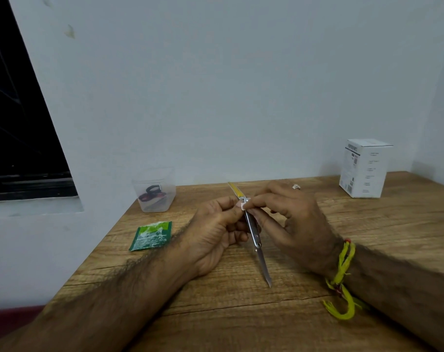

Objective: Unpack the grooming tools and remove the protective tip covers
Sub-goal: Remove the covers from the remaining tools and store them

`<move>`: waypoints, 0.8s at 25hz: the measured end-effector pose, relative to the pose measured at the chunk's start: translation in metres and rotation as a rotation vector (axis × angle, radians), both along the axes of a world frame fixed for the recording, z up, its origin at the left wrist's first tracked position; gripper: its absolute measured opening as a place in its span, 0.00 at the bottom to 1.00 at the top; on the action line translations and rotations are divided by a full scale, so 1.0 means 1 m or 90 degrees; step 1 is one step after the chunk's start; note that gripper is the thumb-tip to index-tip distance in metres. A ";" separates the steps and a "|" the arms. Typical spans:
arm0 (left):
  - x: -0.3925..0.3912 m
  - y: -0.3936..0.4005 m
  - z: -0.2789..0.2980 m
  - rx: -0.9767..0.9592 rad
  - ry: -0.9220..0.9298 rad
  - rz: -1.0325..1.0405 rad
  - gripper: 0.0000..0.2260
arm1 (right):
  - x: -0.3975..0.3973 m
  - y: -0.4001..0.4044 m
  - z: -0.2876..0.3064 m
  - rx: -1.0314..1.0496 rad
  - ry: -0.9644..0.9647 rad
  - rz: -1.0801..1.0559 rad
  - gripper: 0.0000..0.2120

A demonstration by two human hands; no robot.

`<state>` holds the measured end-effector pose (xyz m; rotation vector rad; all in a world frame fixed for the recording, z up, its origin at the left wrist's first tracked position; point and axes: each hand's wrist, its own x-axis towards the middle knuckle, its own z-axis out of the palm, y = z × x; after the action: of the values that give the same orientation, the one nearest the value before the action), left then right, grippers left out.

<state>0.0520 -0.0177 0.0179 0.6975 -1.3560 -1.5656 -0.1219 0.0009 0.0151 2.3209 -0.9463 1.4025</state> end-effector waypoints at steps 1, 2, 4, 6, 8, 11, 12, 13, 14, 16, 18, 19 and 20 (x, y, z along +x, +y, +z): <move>0.001 0.000 0.000 0.001 0.000 0.002 0.06 | 0.001 0.000 0.001 -0.011 0.006 -0.005 0.05; 0.001 0.000 0.000 -0.001 0.000 0.003 0.07 | 0.001 0.000 0.001 -0.021 0.006 -0.015 0.05; 0.001 0.000 0.000 -0.006 -0.001 0.009 0.06 | 0.000 0.000 0.001 -0.023 0.000 -0.020 0.04; 0.000 0.001 0.000 -0.012 -0.005 0.017 0.08 | -0.002 0.001 0.000 -0.011 0.012 -0.001 0.04; 0.000 0.001 -0.001 -0.013 -0.006 0.022 0.09 | -0.001 0.002 -0.001 -0.003 0.019 -0.002 0.05; 0.000 0.000 -0.001 -0.010 -0.004 0.026 0.08 | -0.001 0.001 -0.001 -0.005 0.013 0.006 0.05; 0.000 0.000 -0.001 -0.009 -0.005 0.027 0.08 | -0.001 0.000 -0.002 -0.009 0.021 0.007 0.05; 0.000 0.000 0.000 -0.009 -0.005 0.024 0.07 | -0.001 0.000 -0.003 -0.012 0.026 0.002 0.04; -0.001 0.000 0.000 -0.006 -0.006 0.020 0.07 | -0.002 -0.001 -0.003 -0.012 0.020 -0.007 0.04; -0.001 0.000 0.001 0.001 -0.009 0.018 0.07 | -0.004 -0.001 -0.002 -0.001 -0.003 -0.013 0.04; -0.001 0.000 0.001 0.011 -0.010 0.023 0.07 | -0.003 0.000 -0.003 0.009 0.000 -0.004 0.04; 0.000 0.000 0.001 0.016 -0.007 0.023 0.07 | -0.002 0.000 -0.004 0.011 0.005 0.001 0.04; 0.000 -0.001 0.002 0.019 -0.004 0.021 0.07 | -0.002 0.000 -0.003 0.014 0.007 0.004 0.04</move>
<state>0.0523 -0.0185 0.0196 0.7396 -1.3211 -1.5610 -0.1239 0.0012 0.0118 2.3468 -0.9558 1.3885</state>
